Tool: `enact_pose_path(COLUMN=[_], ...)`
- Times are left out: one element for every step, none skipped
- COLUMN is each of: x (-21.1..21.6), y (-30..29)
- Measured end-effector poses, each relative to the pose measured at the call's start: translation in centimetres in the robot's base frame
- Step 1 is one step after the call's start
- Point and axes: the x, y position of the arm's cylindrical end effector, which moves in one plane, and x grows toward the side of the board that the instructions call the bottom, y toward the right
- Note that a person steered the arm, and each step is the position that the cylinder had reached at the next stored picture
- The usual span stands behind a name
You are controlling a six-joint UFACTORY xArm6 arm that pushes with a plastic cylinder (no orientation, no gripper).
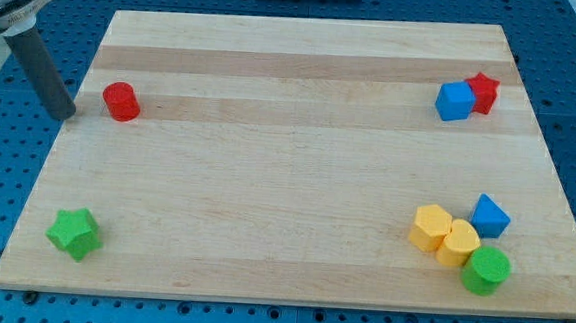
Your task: Push the red circle close to the blue cube
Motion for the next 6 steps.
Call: enact_pose_path(x=[-1.1, -1.0, 1.0, 4.2, 5.8, 6.9], y=[0.3, 5.2, 13.4, 22.0, 31.2, 36.3])
